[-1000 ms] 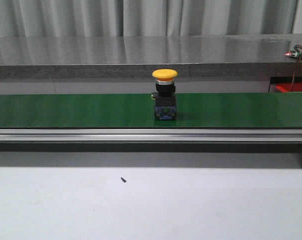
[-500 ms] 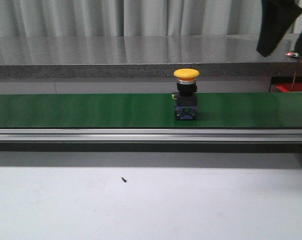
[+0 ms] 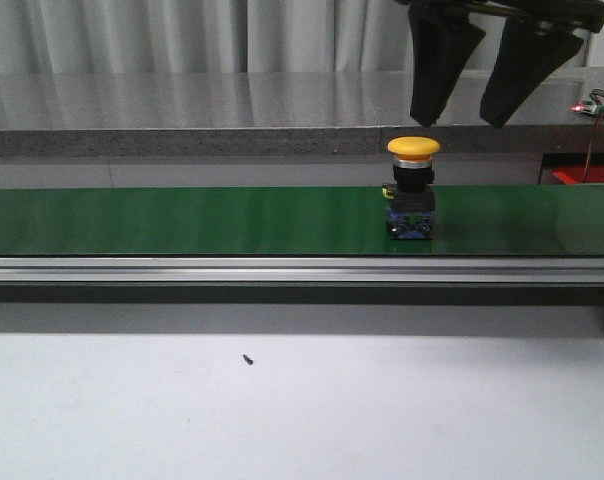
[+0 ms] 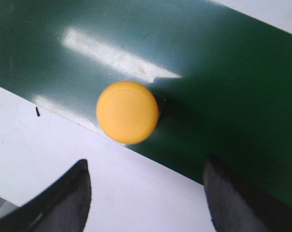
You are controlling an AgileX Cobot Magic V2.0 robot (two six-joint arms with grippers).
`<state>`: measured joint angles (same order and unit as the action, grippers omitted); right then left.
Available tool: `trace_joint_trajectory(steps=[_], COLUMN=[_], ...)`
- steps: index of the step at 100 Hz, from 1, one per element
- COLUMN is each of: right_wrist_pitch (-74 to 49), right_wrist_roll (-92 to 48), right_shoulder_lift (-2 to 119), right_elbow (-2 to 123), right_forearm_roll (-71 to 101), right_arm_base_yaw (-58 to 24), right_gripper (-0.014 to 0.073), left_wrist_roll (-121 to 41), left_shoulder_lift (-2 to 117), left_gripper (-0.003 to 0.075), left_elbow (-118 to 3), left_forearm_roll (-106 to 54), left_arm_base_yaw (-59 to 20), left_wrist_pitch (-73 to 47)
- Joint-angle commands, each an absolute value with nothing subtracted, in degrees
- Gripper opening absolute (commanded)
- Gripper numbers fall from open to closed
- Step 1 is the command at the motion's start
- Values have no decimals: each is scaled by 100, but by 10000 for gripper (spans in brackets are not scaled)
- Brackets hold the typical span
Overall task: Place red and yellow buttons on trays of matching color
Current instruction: 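Grasp the second yellow button on the belt with the right gripper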
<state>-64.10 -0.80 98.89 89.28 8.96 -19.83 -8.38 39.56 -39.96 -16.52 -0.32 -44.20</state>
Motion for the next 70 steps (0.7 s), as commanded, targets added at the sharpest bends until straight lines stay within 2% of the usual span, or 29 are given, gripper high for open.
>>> trace_joint_trajectory(steps=[1, 41, 46, 60, 65, 70], right_wrist_pitch=[-6356, -6252, -6259, -6302, -6331, -6344], right_wrist_roll=[-120, 0, 0, 53, 59, 59], right_shoulder_lift=[9786, 10396, 10403, 10397, 10397, 10380], right_elbow=[9228, 9368, 9368, 9368, 9368, 9368], right_forearm_roll=[1069, 574, 520, 500, 500, 479], right_arm_base_yaw=[-1977, -1970, -1970, -1957, -1950, -1939], right_gripper=[500, 486, 429, 149, 95, 78], left_wrist_roll=[-834, -834, -834, -834, -834, -834], left_shoulder_lift=[3938, 3938, 3938, 3938, 3938, 3938], left_gripper=[-20, -20, -20, -20, -20, -20], left_elbow=[-4145, -4145, -4145, -4145, -4145, -4145], left_forearm_roll=[-1781, -1781, -1781, -1781, -1781, -1781], left_arm_base_yaw=[-63, -63, -63, -63, -63, -63], left_wrist_pitch=[-4038, -4038, -4038, -4038, -4038, -4038])
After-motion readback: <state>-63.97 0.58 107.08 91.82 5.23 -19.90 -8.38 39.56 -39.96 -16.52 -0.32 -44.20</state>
